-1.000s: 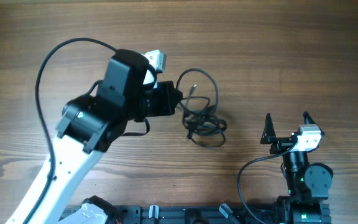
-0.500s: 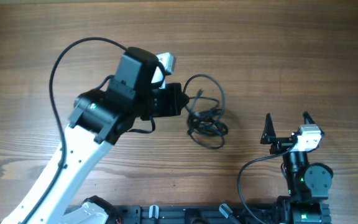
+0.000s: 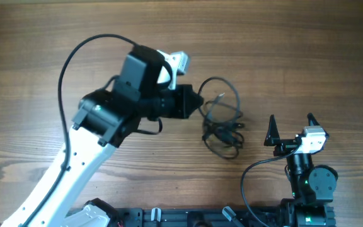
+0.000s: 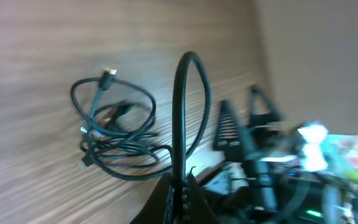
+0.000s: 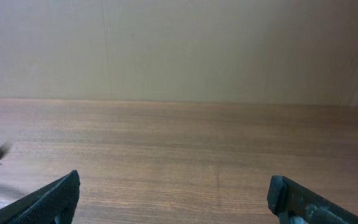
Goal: Untangle cables
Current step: 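Lift the grasped cable loop with the left gripper, pulling it up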
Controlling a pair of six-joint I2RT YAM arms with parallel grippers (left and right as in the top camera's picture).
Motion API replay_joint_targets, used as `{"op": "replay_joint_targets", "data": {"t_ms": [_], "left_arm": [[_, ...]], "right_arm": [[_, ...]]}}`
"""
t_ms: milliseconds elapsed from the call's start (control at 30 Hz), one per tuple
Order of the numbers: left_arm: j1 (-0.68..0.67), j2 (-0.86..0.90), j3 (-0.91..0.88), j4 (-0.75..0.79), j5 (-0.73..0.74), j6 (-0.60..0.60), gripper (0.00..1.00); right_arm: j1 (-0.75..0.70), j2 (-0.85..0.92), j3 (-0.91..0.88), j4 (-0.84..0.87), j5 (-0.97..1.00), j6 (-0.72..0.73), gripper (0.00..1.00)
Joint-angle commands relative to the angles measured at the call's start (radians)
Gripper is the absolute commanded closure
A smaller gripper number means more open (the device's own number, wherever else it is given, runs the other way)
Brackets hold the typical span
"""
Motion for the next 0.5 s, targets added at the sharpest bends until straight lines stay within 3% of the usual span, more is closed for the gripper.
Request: {"op": "replay_joint_targets", "data": {"t_ms": [0, 167, 267, 467], "left_arm": [[-0.058, 0.069, 0.005, -0.016, -0.114, -0.019, 0.96], [-0.052, 0.052, 0.045, 0.047, -0.015, -0.018, 0.96], [-0.035, 0.009, 0.086, 0.072, -0.041, -0.008, 0.96], [-0.04, 0.056, 0.086, -0.072, -0.126, -0.008, 0.96]], "right_arm": [[-0.002, 0.0, -0.001, 0.004, 0.013, -0.011, 0.0], [-0.002, 0.0, -0.001, 0.004, 0.013, -0.011, 0.0], [-0.002, 0.0, -0.001, 0.003, 0.013, -0.011, 0.0], [-0.002, 0.0, -0.001, 0.003, 0.013, -0.011, 0.0]]}}
